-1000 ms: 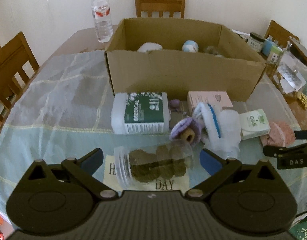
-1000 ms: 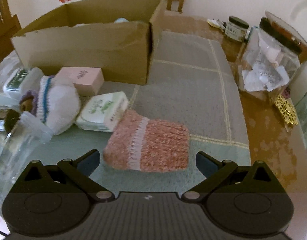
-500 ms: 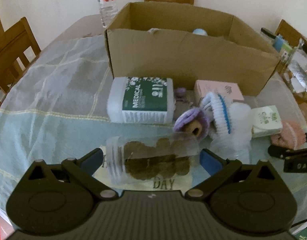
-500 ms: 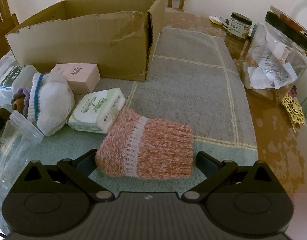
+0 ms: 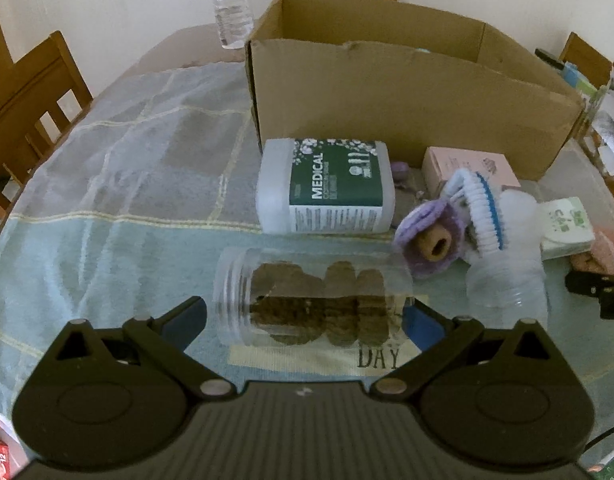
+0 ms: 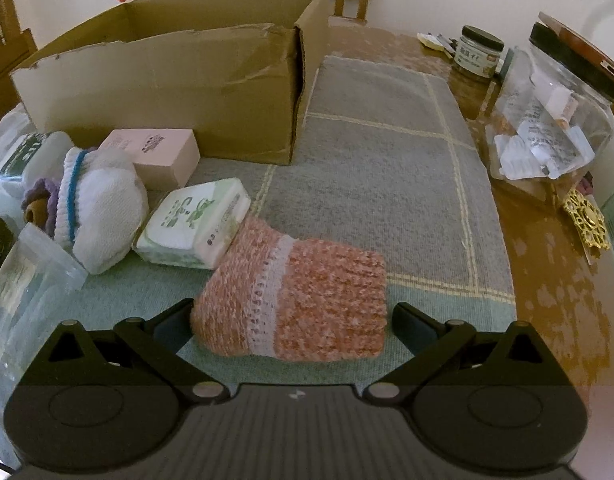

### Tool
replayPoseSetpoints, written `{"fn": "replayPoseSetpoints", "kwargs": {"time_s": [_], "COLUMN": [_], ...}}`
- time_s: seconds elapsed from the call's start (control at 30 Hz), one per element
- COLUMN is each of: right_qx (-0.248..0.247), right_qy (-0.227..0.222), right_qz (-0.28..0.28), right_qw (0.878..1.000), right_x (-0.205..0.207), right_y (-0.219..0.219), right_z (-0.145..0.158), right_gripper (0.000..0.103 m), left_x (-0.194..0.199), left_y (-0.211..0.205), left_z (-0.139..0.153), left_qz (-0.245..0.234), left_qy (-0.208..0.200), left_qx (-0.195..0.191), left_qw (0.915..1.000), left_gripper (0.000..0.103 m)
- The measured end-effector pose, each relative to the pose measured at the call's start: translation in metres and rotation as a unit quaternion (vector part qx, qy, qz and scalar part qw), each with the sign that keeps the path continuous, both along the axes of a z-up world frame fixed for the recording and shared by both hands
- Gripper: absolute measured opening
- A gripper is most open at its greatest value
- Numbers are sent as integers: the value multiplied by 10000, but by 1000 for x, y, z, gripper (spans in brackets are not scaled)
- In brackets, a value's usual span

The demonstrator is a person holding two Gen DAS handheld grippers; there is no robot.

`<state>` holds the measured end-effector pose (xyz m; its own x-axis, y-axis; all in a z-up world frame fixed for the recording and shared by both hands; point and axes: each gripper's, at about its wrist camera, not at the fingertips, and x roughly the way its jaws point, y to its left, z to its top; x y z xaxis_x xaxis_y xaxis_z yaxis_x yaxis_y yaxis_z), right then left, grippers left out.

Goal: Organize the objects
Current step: 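Grasp clear cookie jar with left gripper while right gripper grasps pink knit sock, then lift the cookie jar and pink sock and carry both over the cardboard box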

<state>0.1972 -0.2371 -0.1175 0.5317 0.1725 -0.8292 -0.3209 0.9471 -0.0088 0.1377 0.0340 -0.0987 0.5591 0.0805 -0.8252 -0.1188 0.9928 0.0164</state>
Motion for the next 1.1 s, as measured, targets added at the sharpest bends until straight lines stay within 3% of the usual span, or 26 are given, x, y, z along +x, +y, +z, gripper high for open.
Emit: {"fn": "replayPoseSetpoints", "kwargs": {"time_s": [0.27, 0.53, 0.87, 1.1], "right_qx": [-44, -96, -209, -97], "right_qy": [90, 272, 557, 740], "right_qz": [32, 76, 90, -148], "right_qw": [9999, 9996, 9982, 9971], "right_x": [9, 11, 7, 3], "right_y": [6, 7, 1, -9], "right_z": [2, 10, 19, 34], "right_gripper": [103, 87, 79, 77], "left_x": [7, 13, 13, 10], "left_y": [2, 3, 9, 14], "left_z": [-6, -8, 5, 21], "left_qz": [-35, -328, -973, -1567], "left_qy": [-15, 61, 146, 257], "left_qx": [-56, -133, -163, -192], "left_qw": [10000, 9994, 9950, 9871], "left_gripper": [101, 92, 92, 92]}}
